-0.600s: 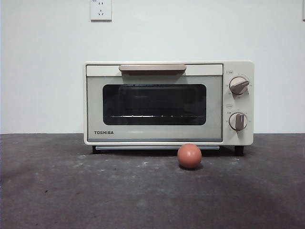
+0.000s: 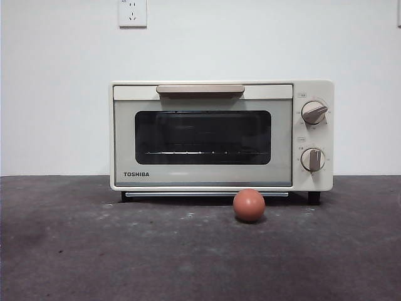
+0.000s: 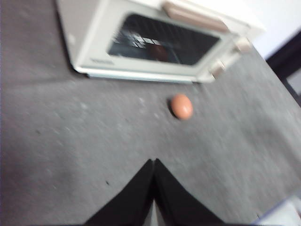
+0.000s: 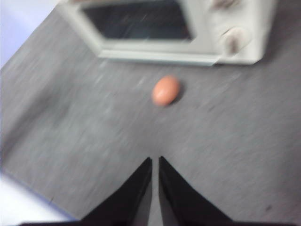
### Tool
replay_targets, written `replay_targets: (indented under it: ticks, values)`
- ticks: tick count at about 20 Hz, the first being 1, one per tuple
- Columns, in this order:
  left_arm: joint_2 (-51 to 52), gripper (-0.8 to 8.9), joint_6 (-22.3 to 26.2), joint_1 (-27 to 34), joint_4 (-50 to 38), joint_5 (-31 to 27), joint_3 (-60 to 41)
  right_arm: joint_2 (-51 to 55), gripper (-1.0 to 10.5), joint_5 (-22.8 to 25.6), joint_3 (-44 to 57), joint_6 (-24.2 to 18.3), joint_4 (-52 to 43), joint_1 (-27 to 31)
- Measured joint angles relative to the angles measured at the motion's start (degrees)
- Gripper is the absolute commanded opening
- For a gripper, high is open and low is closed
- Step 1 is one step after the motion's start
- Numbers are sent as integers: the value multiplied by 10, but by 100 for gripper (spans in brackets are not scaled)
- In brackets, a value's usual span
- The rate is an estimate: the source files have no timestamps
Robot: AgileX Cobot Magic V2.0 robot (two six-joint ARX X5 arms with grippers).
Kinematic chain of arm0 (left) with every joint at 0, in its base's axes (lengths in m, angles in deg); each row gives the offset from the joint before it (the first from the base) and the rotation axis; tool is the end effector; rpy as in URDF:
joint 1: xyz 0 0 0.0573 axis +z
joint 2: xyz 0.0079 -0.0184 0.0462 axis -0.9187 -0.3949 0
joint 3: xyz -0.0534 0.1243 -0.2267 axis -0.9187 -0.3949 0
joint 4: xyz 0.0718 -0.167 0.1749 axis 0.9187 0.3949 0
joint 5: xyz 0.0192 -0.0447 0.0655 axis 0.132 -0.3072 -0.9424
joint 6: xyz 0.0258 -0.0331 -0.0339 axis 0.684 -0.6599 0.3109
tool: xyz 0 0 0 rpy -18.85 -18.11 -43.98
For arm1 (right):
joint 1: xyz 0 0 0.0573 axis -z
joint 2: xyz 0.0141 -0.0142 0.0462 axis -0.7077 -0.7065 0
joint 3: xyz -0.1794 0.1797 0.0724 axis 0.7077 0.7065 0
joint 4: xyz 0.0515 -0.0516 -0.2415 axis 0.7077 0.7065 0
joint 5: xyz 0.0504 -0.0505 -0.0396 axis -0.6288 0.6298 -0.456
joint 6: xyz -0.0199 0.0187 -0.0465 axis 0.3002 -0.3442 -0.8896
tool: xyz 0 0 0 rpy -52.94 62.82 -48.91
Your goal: Eggoven
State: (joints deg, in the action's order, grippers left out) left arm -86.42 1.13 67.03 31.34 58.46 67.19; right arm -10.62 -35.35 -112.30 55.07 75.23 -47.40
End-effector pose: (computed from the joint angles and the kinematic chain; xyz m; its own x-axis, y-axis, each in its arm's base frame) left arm 0.0925 -0.0169 0.2827 0.6883 -0.5967 -0.4124 0.4100 0.7891 -0.4575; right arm 0.0787 0.0192 0.2871 0.6470 0.5802 -0.4947 -0.4191 0.8126 0.4049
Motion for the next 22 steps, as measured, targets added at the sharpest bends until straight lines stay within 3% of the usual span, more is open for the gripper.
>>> replay_targets:
  ticks: [6, 7, 9, 10, 17, 20, 22]
  values:
    - [-20, 7, 38, -21, 37, 5, 23, -25, 28, -8, -2, -21, 13, -37]
    - [-20, 7, 40, -22, 38, 5, 23, -25, 99, -8, -2, -23, 13, -40]
    - [-20, 7, 43, -22, 38, 5, 23, -24, 354, -8, -2, -24, 4, -41]
    - [-20, 7, 44, -22, 38, 5, 23, -24, 389, -8, -2, -21, -1, -41]
    - [-20, 7, 48, -22, 37, 5, 23, -75, 379, -9, -2, 38, -64, -53]
    - [-20, 7, 48, -22, 37, 5, 23, -132, 379, -7, -2, 77, -143, -94]
    - [-20, 7, 48, -22, 37, 5, 23, -179, 379, 25, -2, 101, -195, -133]
